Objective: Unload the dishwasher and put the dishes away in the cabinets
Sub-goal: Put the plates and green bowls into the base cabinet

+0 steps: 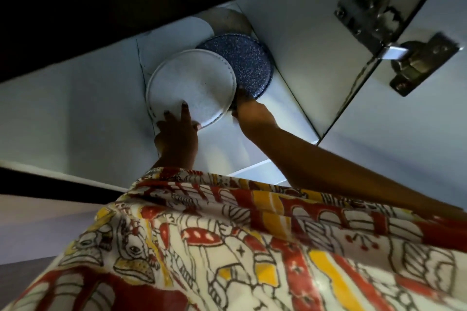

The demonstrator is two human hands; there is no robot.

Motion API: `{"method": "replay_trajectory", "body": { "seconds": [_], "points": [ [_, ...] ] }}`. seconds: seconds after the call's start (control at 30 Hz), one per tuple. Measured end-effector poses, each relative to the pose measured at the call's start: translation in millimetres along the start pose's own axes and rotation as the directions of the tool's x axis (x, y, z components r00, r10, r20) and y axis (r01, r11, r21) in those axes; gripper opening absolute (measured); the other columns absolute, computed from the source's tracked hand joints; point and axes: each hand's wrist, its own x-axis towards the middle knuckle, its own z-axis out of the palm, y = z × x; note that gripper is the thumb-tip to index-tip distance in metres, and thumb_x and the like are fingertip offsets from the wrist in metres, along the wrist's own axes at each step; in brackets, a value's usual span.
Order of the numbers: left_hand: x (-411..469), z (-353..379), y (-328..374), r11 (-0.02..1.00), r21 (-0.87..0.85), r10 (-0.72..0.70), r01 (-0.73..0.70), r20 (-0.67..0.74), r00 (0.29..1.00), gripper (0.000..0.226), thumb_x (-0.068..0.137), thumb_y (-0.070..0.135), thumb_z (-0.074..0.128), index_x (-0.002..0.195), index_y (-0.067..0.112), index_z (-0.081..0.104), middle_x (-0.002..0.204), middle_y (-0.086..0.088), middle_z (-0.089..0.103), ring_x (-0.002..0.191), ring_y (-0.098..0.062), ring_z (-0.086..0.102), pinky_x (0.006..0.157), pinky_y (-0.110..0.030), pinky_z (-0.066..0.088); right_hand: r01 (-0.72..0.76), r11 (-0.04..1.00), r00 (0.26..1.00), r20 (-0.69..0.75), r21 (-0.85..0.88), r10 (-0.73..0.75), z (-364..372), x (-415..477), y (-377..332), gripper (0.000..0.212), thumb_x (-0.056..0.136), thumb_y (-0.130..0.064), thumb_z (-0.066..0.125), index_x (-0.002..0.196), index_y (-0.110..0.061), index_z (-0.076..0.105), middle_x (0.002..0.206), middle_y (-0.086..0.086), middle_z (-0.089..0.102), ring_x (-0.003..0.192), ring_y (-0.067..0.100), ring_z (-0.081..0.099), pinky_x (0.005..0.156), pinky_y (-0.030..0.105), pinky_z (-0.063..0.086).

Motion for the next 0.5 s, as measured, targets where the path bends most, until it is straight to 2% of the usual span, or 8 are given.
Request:
{"method": "replay_trajectory", "body": {
  "seconds": [0.07, 0.13, 0.2, 0.23, 0.27, 0.33, 0.4, 0.5],
  "points": [
    [4, -1, 3, 0.999, 0.027, -0.029, 0.029, -0.011, 1.0, 0.062, 0.099, 0.033, 0.035, 0.151, 0.023, 0.002, 0.147, -0.021, 0.026, 0.131, -0.038, 0.032, 0.088, -0.049, 0.046, 0.053, 0.994, 0.996, -0.073, -0.095, -0.06, 4, -9, -1, 0.045, 0.099, -0.014, 0.038, 0.144, -0.012, 0.029, 0.141, 0.016, 0.037, 0.103, 0.04, 0.058, 0.087, 0.047, 0.048],
    [5, -3, 6, 0.999, 0.003, -0.044, 0.044, -0.033, 0.998, 0.064, 0.097, 0.02, 0.04, 0.151, 0.018, 0.005, 0.149, -0.019, 0.023, 0.134, -0.037, 0.028, 0.089, -0.049, 0.046, 0.118, 0.978, 0.979, -0.143, -0.174, -0.143, 12, -17, 2, 0.052, 0.096, -0.006, 0.041, 0.145, -0.015, 0.027, 0.145, 0.016, 0.027, 0.096, 0.038, 0.058, 0.08, 0.046, 0.05],
    [3, -1, 12, 1.0, -0.017, 0.013, -0.015, -0.118, 0.993, 0.069, 0.093, 0.007, 0.044, 0.15, 0.02, 0.007, 0.156, -0.012, 0.012, 0.139, -0.036, 0.021, 0.091, -0.048, 0.046, 0.161, 0.969, 0.97, -0.15, -0.186, -0.19, 17, -21, 4, 0.057, 0.093, -0.002, 0.039, 0.146, -0.019, 0.027, 0.15, 0.013, 0.022, 0.097, 0.038, 0.056, 0.078, 0.046, 0.05],
    [0, 1, 16, 0.996, -0.007, 0.087, -0.09, -0.175, 0.981, 0.069, 0.091, 0.004, 0.043, 0.15, 0.022, 0.011, 0.157, -0.008, 0.011, 0.14, -0.035, 0.02, 0.09, -0.047, 0.047, 0.174, 0.966, 0.967, -0.15, -0.192, -0.204, 18, -22, 4, 0.057, 0.094, -0.005, 0.038, 0.147, -0.023, 0.027, 0.151, 0.011, 0.021, 0.098, 0.038, 0.056, 0.078, 0.046, 0.05],
    [-4, 3, 20, 0.983, 0.013, 0.179, -0.18, -0.208, 0.962, 0.066, 0.091, 0.004, 0.041, 0.149, 0.024, 0.016, 0.157, -0.005, 0.012, 0.14, -0.034, 0.021, 0.089, -0.046, 0.048, 0.186, 0.96, 0.964, -0.15, -0.208, -0.219, 19, -23, 4, 0.054, 0.095, -0.012, 0.037, 0.146, -0.028, 0.027, 0.152, 0.01, 0.022, 0.1, 0.039, 0.056, 0.077, 0.045, 0.051],
    [-9, 12, 27, 0.95, 0.047, 0.313, -0.31, -0.184, 0.932, 0.059, 0.093, 0.007, 0.037, 0.147, 0.026, 0.022, 0.157, 0.001, 0.015, 0.14, -0.031, 0.019, 0.093, -0.045, 0.046, 0.202, 0.944, 0.958, -0.147, -0.259, -0.246, 18, -22, 6, 0.049, 0.097, -0.027, 0.035, 0.144, -0.035, 0.026, 0.152, 0.006, 0.024, 0.105, 0.038, 0.054, 0.076, 0.044, 0.051],
    [-7, 19, 27, 0.95, 0.011, 0.311, -0.313, -0.151, 0.938, 0.06, 0.094, 0.008, 0.036, 0.148, 0.028, 0.02, 0.158, 0.003, 0.011, 0.142, -0.031, 0.014, 0.097, -0.046, 0.044, 0.178, 0.945, 0.968, -0.126, -0.275, -0.219, 18, -21, 10, 0.05, 0.097, -0.028, 0.035, 0.144, -0.039, 0.023, 0.153, 0.003, 0.02, 0.112, 0.035, 0.049, 0.077, 0.043, 0.05],
    [3, 22, 23, 0.963, -0.031, 0.263, -0.268, -0.112, 0.958, 0.06, 0.097, 0.016, 0.038, 0.148, 0.035, 0.013, 0.159, 0.005, 0.002, 0.143, -0.039, 0.006, 0.1, -0.052, 0.042, 0.126, 0.945, 0.976, -0.134, -0.301, -0.173, 19, -18, 12, 0.053, 0.097, -0.025, 0.038, 0.145, -0.039, 0.02, 0.156, 0.003, 0.015, 0.115, 0.034, 0.046, 0.075, 0.043, 0.05]
  ]
}}
